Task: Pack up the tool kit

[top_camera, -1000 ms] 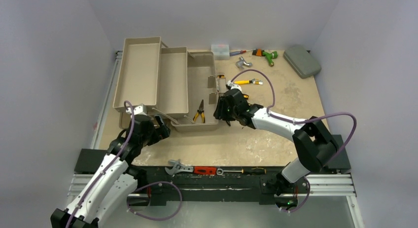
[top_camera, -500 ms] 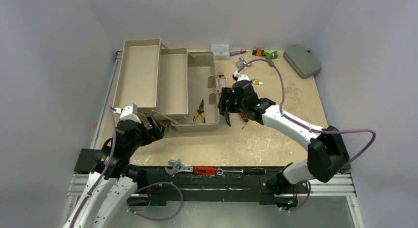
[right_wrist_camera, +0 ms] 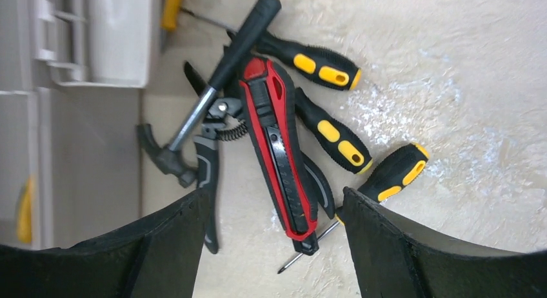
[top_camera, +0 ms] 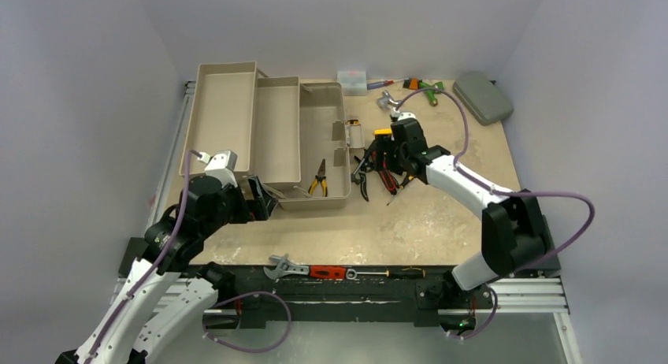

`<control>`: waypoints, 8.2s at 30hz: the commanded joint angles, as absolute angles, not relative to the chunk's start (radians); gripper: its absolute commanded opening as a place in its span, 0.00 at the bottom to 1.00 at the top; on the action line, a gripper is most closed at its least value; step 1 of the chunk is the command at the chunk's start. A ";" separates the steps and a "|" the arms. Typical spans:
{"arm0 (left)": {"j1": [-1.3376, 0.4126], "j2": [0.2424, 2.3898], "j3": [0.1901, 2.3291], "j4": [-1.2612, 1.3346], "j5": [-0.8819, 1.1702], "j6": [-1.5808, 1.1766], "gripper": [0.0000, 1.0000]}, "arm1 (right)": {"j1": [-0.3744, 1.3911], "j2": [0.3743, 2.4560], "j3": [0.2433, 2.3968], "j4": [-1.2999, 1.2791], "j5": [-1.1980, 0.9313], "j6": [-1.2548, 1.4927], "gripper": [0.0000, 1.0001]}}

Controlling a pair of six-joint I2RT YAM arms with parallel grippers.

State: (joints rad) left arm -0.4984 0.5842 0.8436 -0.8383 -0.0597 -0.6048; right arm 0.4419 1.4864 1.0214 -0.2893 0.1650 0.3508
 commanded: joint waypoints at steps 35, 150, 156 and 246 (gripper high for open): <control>-0.502 0.532 0.898 -0.813 0.087 -0.445 0.97 | 0.446 1.361 1.069 -0.208 -0.114 0.414 0.04; -0.578 1.059 0.997 -0.091 0.376 -0.817 0.92 | 0.290 1.134 0.616 0.521 -0.860 0.607 0.00; -0.623 1.195 1.042 0.055 0.373 -0.856 0.84 | 0.298 1.150 0.589 0.690 -0.931 0.719 0.00; -0.181 1.493 1.928 -1.001 0.027 -0.322 0.86 | 0.382 1.607 1.143 -0.358 0.267 0.250 0.63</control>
